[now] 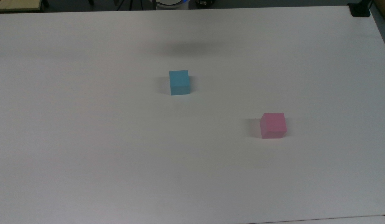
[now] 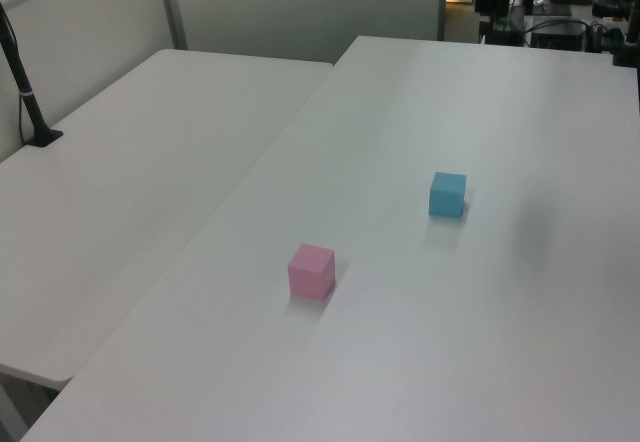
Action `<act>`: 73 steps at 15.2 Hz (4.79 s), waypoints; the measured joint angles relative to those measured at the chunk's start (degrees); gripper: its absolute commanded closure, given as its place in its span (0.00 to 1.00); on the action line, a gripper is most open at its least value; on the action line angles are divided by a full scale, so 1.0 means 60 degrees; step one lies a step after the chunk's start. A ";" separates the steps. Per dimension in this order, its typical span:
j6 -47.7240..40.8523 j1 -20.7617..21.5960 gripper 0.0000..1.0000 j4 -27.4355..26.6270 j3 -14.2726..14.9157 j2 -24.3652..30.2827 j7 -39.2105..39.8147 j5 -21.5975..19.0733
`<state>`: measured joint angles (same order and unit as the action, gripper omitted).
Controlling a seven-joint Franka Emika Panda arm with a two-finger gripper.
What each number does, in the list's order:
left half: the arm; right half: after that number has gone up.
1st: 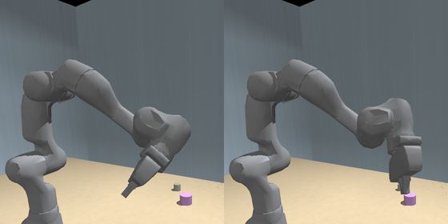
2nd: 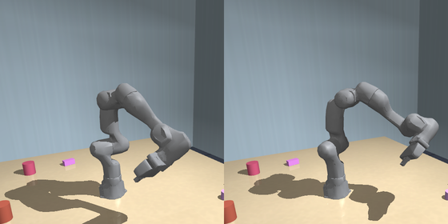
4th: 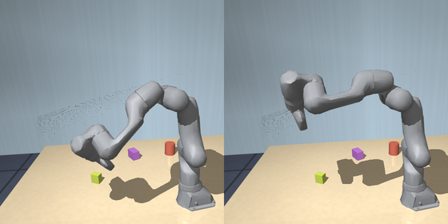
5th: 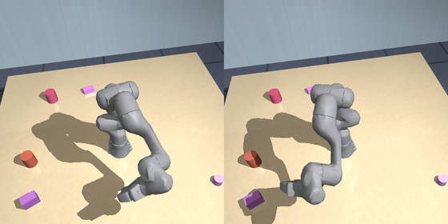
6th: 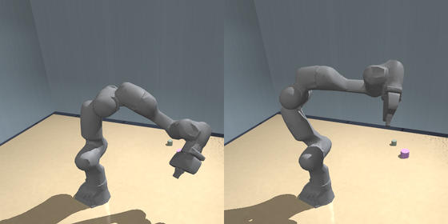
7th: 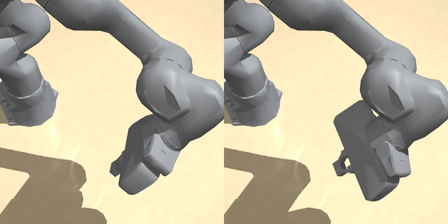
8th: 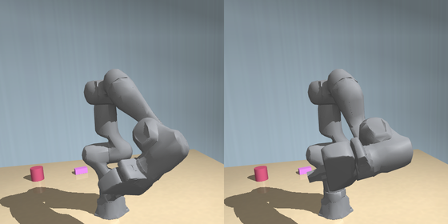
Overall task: Put blue cube on pink cube
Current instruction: 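Move the gripper into view above the table toward the blue cube, then lower the open gripper over the light-blue cube, then close the gripper around the light-blue cube, then lift the light-blue cube up off the table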
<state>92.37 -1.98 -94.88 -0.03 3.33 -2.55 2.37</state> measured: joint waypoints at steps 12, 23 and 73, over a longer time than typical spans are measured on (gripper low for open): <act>0.0000 0.0004 0.00 -0.0003 -0.0008 -0.0009 0.0000 0.0000; 0.0090 0.1469 0.00 -0.0028 -0.0157 -0.0457 -0.0394 -0.0006; 0.4950 0.1753 0.81 -0.3217 -0.0148 -0.2976 0.0019 0.0657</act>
<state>122.07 8.54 -114.18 -0.92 -14.53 -2.43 6.31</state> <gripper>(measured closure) 0.352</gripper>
